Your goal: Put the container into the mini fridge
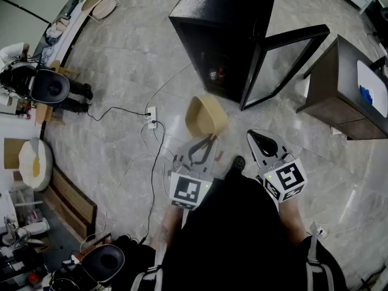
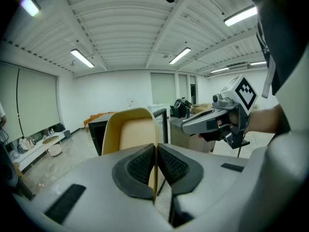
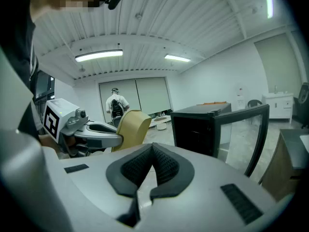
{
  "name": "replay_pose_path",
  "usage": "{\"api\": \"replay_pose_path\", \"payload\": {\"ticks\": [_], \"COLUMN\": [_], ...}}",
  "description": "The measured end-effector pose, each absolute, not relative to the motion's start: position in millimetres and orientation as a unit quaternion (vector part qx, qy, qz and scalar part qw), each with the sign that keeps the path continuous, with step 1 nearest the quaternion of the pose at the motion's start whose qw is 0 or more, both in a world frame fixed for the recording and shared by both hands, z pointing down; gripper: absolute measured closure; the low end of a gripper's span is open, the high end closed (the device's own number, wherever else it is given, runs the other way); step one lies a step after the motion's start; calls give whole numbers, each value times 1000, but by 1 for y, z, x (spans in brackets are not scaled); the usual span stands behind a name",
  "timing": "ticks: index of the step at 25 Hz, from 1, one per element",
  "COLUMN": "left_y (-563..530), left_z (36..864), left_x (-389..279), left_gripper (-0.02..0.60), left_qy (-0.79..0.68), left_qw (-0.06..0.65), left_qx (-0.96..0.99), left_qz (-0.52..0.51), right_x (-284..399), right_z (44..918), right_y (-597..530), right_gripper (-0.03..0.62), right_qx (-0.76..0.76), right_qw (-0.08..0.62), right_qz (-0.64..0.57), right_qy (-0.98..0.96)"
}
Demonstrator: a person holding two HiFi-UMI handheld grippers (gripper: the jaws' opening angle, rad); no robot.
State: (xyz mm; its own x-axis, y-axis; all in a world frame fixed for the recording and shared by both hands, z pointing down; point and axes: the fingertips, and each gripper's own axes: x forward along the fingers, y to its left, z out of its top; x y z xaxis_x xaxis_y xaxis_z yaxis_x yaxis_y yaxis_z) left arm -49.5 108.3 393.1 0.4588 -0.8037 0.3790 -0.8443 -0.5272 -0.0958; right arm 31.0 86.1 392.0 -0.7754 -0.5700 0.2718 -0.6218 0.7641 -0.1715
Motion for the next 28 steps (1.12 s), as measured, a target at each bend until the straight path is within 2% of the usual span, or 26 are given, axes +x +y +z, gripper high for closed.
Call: {"api": "replay_pose_path", "payload": {"ticks": [9,17,28], "left_y": [113,112,119], "left_z": [393,393,408], "left_x": [-41,-31,-22], "left_gripper": [535,535,535], "left_qy": [-479,-481,-483], "left_qw": [66,64,76], "left_qx": [854,852,846], "left_qz": [189,195,215], "right_x": [48,67,78], "right_z": [390,385,407], "right_y": [105,101,114], "right_gripper": [577,577,577], "right_qx": [322,344,322], "right_qw": [94,54,62], "right_qz": [125,132,168], "right_qy": [-934,-928,-930]}}
